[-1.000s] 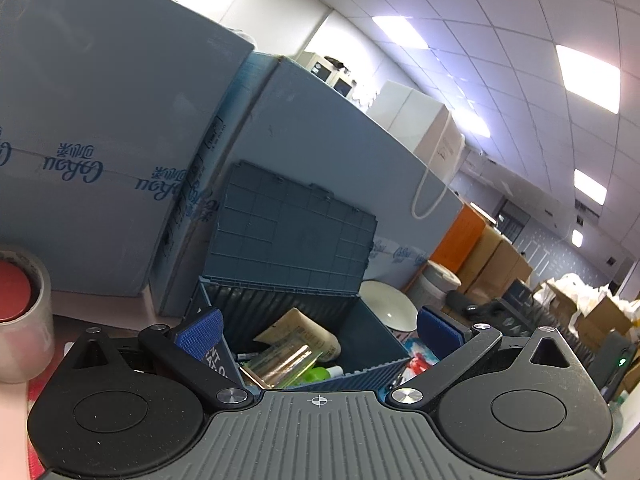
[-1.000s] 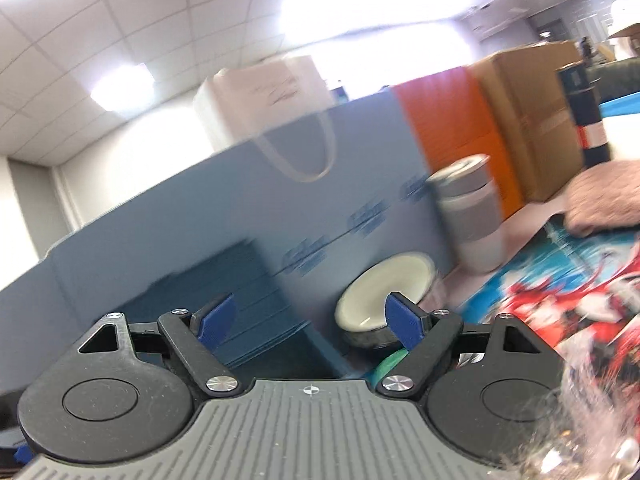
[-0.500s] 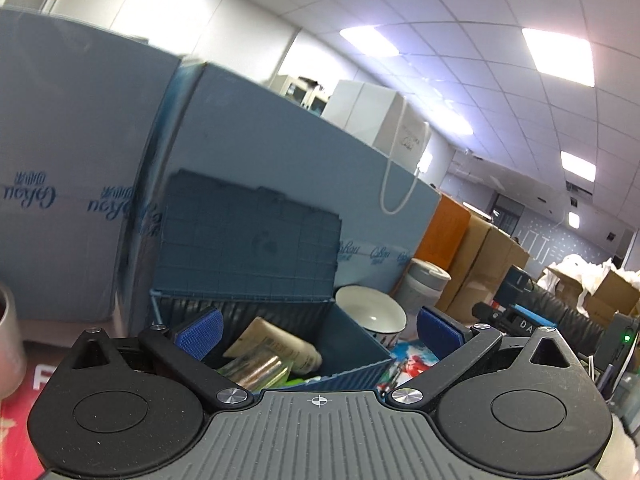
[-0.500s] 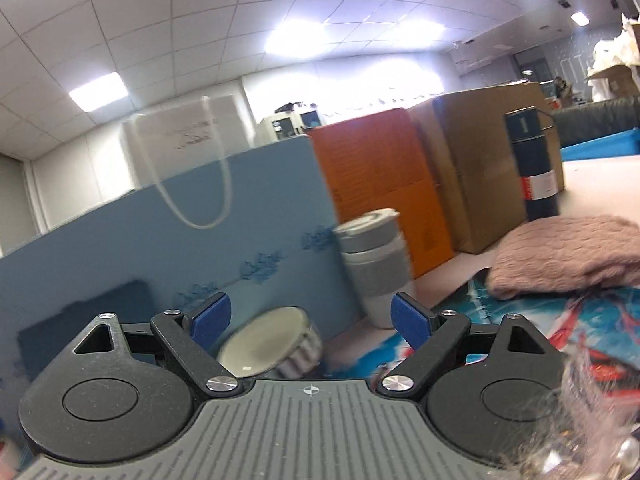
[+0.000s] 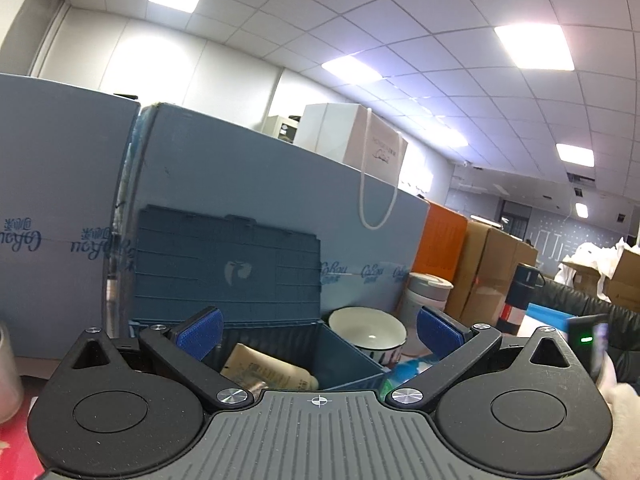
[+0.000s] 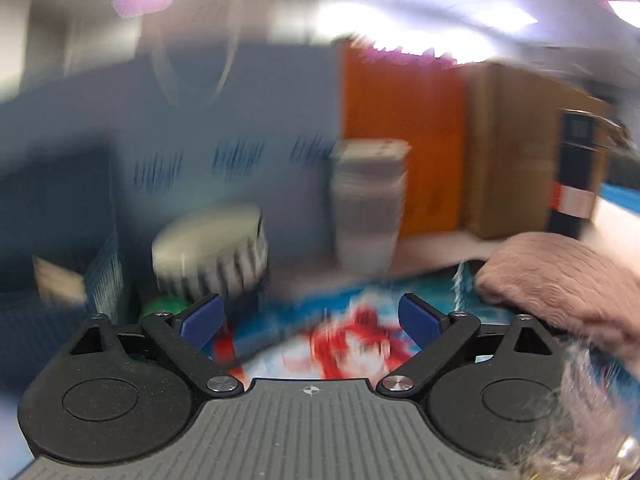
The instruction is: Organize rigid objects
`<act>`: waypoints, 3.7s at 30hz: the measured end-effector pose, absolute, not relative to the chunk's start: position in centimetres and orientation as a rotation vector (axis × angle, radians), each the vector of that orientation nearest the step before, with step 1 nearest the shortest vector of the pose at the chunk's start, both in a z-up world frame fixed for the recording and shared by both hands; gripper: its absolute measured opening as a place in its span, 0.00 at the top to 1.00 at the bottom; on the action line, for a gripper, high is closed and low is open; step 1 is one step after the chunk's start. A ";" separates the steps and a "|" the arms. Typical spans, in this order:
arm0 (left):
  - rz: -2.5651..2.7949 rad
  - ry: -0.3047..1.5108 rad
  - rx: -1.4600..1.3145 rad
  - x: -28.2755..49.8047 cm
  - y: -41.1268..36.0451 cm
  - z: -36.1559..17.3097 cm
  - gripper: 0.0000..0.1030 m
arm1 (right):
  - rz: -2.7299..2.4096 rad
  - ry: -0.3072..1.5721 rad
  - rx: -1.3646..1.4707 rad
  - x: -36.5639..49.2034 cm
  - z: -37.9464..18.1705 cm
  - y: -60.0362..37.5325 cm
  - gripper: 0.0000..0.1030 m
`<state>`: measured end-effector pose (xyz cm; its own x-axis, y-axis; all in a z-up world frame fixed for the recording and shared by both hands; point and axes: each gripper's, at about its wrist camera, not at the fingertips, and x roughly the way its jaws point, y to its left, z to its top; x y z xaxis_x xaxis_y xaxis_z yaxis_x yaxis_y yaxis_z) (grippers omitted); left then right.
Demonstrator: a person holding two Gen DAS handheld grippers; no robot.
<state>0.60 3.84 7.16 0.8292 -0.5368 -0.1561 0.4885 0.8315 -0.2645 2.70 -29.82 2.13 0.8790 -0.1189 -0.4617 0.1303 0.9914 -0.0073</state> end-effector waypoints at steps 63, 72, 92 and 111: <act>-0.383 0.370 -0.600 4.5 15.6 7.7 0.00 | -0.019 0.120 0.603 5.4 7.0 -8.4 0.90; -0.396 0.383 -0.599 4.7 15.4 7.5 0.00 | -0.030 0.236 0.496 6.9 3.8 -6.3 0.90; -0.418 0.123 -0.259 -2.0 9.8 11.1 0.00 | -0.076 0.107 0.322 -0.1 5.2 -10.4 0.01; -0.121 -0.184 -0.127 -5.0 7.6 1.4 0.00 | -0.069 -0.094 0.016 -3.4 0.3 -11.3 0.00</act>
